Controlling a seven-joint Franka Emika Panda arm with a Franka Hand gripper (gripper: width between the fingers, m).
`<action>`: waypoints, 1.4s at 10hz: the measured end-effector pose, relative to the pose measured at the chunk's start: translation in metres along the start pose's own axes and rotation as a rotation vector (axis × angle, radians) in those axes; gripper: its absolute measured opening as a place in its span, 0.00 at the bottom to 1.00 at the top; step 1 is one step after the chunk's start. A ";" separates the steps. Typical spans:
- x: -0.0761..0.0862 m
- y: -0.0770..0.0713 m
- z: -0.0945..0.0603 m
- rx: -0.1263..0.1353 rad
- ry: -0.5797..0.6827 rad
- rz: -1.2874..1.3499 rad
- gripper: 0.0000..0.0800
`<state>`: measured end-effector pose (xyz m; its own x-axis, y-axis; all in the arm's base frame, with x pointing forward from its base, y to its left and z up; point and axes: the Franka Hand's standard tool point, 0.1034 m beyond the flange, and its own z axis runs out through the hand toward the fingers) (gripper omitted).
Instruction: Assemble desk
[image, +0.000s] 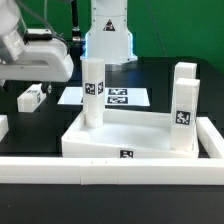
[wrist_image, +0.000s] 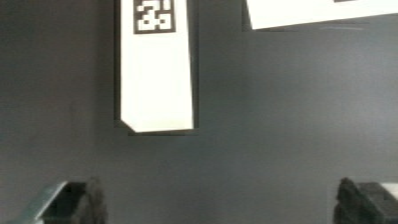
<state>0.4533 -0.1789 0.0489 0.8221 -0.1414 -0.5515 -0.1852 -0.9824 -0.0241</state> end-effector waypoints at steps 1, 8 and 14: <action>-0.009 -0.001 0.007 0.018 -0.081 0.004 0.81; -0.017 0.007 0.023 0.027 -0.346 0.022 0.81; -0.022 0.034 0.034 0.031 -0.360 0.037 0.81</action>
Offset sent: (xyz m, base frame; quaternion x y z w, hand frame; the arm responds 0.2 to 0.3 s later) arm -0.0175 -0.0240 0.0015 -0.0171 -0.1270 0.0629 0.9898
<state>0.4109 -0.2048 0.0320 0.5730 -0.1196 -0.8108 -0.2320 -0.9725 -0.0205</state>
